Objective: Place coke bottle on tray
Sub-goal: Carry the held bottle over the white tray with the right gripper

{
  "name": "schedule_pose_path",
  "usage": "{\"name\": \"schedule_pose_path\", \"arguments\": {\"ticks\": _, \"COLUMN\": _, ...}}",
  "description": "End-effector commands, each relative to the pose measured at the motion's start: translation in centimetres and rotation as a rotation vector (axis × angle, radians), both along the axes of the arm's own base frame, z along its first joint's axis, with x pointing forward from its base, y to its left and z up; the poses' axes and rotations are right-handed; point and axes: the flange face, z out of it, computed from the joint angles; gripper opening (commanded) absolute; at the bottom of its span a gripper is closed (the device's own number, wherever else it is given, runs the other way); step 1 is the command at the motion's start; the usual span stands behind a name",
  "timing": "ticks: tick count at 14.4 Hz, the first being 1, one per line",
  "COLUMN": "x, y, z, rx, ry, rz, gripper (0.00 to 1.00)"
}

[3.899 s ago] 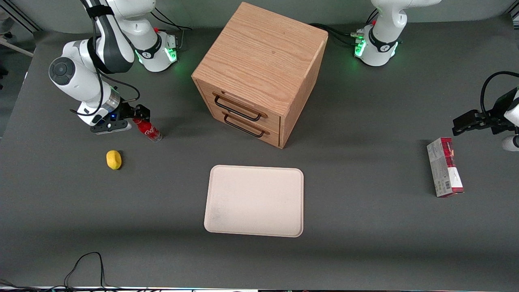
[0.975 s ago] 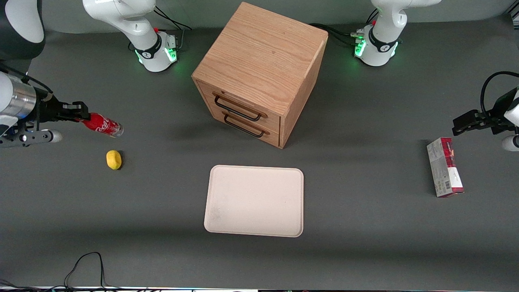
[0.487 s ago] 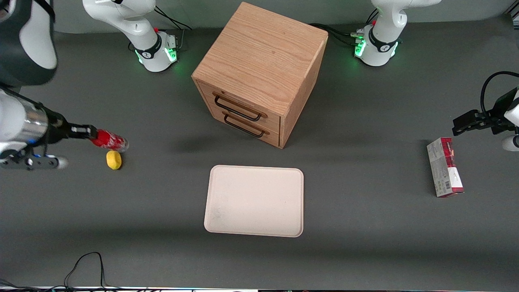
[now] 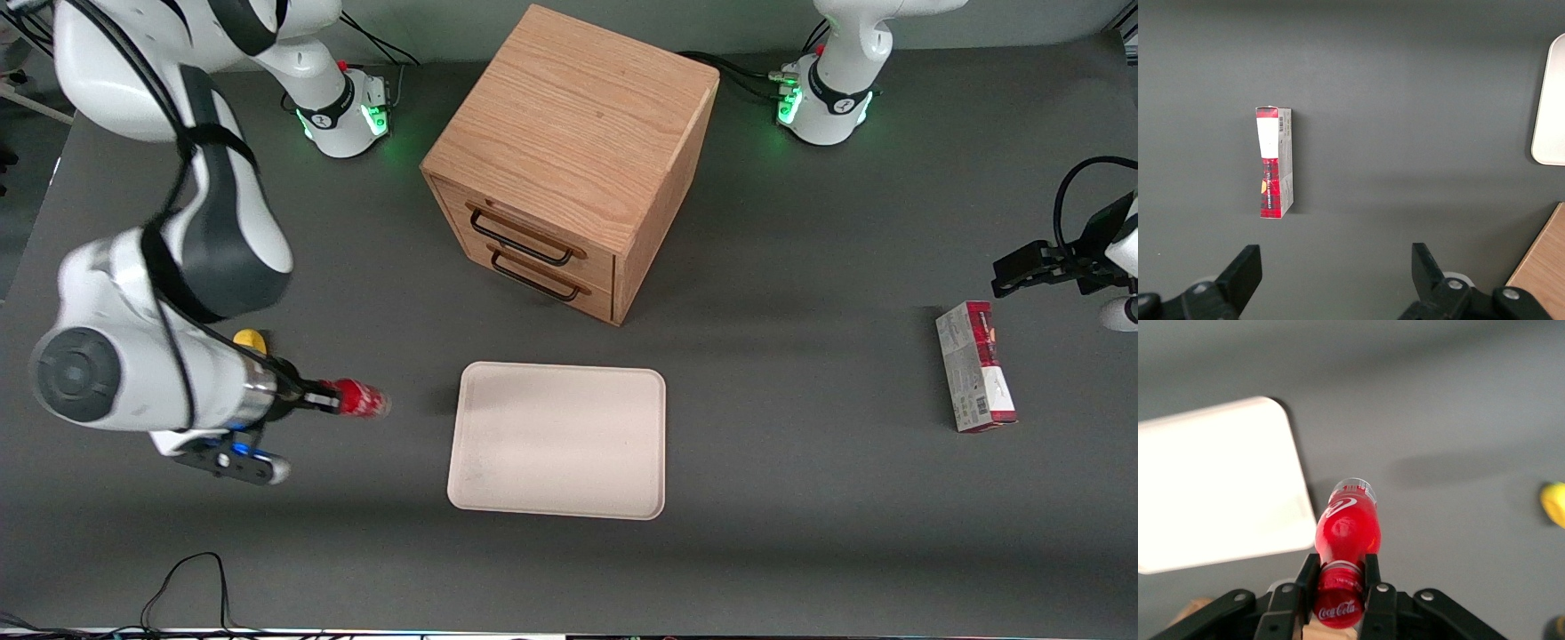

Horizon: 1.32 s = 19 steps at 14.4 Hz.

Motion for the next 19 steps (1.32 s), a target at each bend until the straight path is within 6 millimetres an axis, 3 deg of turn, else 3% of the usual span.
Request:
{"name": "schedule_pose_path", "arguments": {"ticks": 1, "x": 0.9, "y": 4.6, "z": -1.5, "rx": -0.008, "ry": -0.085, "rz": -0.039, "gripper": 0.00}}
{"name": "schedule_pose_path", "arguments": {"ticks": 3, "x": 1.1, "y": 7.0, "z": -4.0, "rx": -0.025, "ry": -0.112, "rz": -0.053, "gripper": 0.00}}
{"name": "schedule_pose_path", "arguments": {"ticks": 6, "x": 1.2, "y": 8.8, "z": -6.6, "rx": -0.037, "ry": -0.123, "rz": -0.068, "gripper": 0.00}}
{"name": "schedule_pose_path", "arguments": {"ticks": 9, "x": 2.0, "y": 9.2, "z": -8.6, "rx": -0.035, "ry": -0.161, "rz": -0.106, "gripper": 0.00}}
{"name": "schedule_pose_path", "arguments": {"ticks": 19, "x": 1.6, "y": 12.6, "z": -10.9, "rx": -0.031, "ry": -0.188, "rz": -0.139, "gripper": 0.00}}
